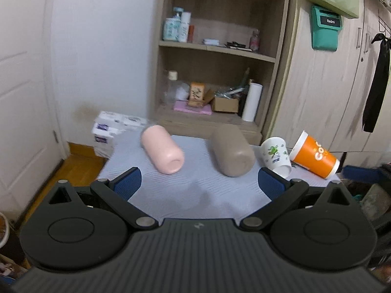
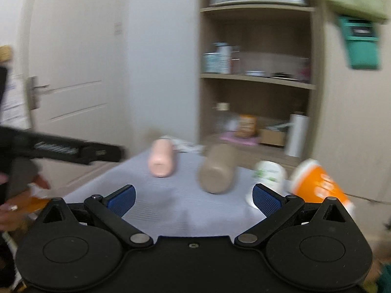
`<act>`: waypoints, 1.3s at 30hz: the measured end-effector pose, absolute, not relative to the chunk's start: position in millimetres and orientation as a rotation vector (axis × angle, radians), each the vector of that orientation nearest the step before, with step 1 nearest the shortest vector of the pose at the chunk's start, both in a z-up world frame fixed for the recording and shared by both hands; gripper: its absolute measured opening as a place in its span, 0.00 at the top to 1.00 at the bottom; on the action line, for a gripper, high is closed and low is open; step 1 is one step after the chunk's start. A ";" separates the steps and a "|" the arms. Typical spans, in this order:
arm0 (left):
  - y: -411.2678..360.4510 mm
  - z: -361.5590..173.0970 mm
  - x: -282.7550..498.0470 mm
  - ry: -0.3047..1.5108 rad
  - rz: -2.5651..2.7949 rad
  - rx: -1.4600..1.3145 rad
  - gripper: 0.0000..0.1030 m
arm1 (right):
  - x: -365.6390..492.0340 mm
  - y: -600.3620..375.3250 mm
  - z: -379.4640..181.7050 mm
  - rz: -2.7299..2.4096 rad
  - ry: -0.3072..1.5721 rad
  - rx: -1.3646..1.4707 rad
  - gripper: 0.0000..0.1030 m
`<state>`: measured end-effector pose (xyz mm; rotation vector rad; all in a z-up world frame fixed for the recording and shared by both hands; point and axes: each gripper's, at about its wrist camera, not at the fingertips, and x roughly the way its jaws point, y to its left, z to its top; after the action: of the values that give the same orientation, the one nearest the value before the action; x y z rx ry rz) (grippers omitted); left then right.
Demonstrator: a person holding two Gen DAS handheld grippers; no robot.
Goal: Flip cup upright
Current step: 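Move the right tool toward the taupe tumbler lying on its side, then close the right gripper on the taupe tumbler's closed end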
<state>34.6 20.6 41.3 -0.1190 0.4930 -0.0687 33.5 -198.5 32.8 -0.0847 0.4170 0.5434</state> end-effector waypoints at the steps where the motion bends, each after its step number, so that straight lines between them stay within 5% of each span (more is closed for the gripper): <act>1: 19.8 40.6 42.2 0.500 -0.076 -0.128 0.00 | 42.1 -195.5 32.3 0.553 0.426 -0.101 0.00; 15: 10.6 -8.8 163.4 0.681 -0.170 -0.308 0.03 | 158.1 -160.4 -5.7 0.621 0.510 -0.183 0.00; 35: 38.0 -37.3 183.3 0.639 -0.143 -0.537 0.04 | 229.2 -125.0 -48.0 0.476 0.603 -0.256 0.00; 39: 39.1 -36.8 184.5 0.637 -0.138 -0.543 0.04 | 231.3 -125.8 -49.4 0.462 0.619 -0.275 0.13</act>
<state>184.5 39.1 -36.8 -0.5428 0.6366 -0.1383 231.3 -125.8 -49.4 -0.2746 0.6191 0.4617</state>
